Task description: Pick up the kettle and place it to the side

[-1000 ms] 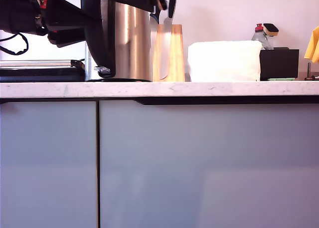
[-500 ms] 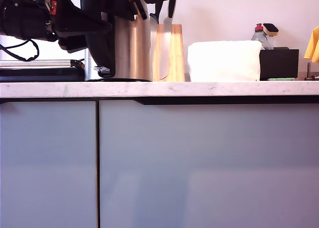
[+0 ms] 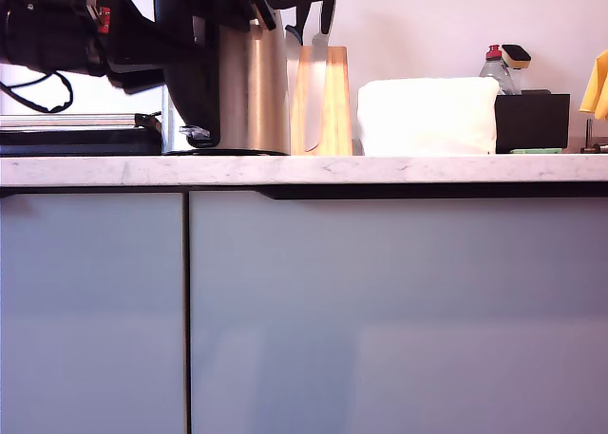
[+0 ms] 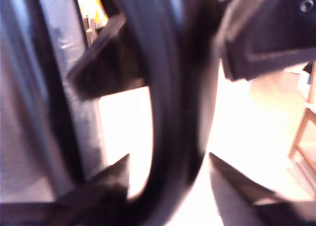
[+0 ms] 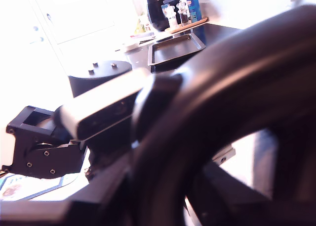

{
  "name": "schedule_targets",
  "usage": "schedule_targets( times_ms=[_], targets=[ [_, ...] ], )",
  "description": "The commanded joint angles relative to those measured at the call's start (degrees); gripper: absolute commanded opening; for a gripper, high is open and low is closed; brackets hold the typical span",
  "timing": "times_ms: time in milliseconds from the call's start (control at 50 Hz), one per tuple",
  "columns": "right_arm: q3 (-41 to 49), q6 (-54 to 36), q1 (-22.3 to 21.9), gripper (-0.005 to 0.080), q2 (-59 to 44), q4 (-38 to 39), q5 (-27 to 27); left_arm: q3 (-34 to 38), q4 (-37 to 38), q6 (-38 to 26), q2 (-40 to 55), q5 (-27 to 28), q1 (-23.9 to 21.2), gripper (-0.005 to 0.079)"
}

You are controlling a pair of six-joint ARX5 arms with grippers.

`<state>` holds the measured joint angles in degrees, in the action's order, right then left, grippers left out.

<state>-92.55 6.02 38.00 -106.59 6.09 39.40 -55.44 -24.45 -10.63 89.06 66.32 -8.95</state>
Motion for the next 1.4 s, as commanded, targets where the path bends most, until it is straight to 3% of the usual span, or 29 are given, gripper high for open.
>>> schedule_targets(
  times_ms=[0, 80, 120, 540, 1000, 1380],
  targets=[
    [-0.57, -0.07, 0.35, 0.0120, -1.64, 0.28, -0.42, 0.17, 1.29, 2.03, 0.63, 0.33, 0.24, 0.0000],
    [-0.57, -0.07, 0.35, 0.0005, -1.64, 0.44, -0.42, 0.17, 1.27, 1.44, 0.63, 0.37, 0.33, -0.0022],
    [-0.57, -0.15, 0.37, -0.0014, -1.62, 0.48, -0.39, 0.17, 1.22, 1.44, 0.63, 0.37, 0.33, -0.0022],
    [-2.69, -1.66, 1.01, -0.0012, -1.46, -0.04, 1.14, -0.20, 1.70, -0.37, 0.20, 0.81, 0.59, -0.0022],
    [-13.07, -9.57, 1.38, -0.0012, -1.46, -10.71, 1.16, -2.34, 2.47, -1.18, -1.73, 0.55, 0.59, -0.0022],
    [-14.29, -14.08, 1.64, -0.0012, -0.33, -12.83, 1.33, -6.01, 3.80, -2.95, -1.88, -1.44, 0.52, -0.0022]
  ],
)
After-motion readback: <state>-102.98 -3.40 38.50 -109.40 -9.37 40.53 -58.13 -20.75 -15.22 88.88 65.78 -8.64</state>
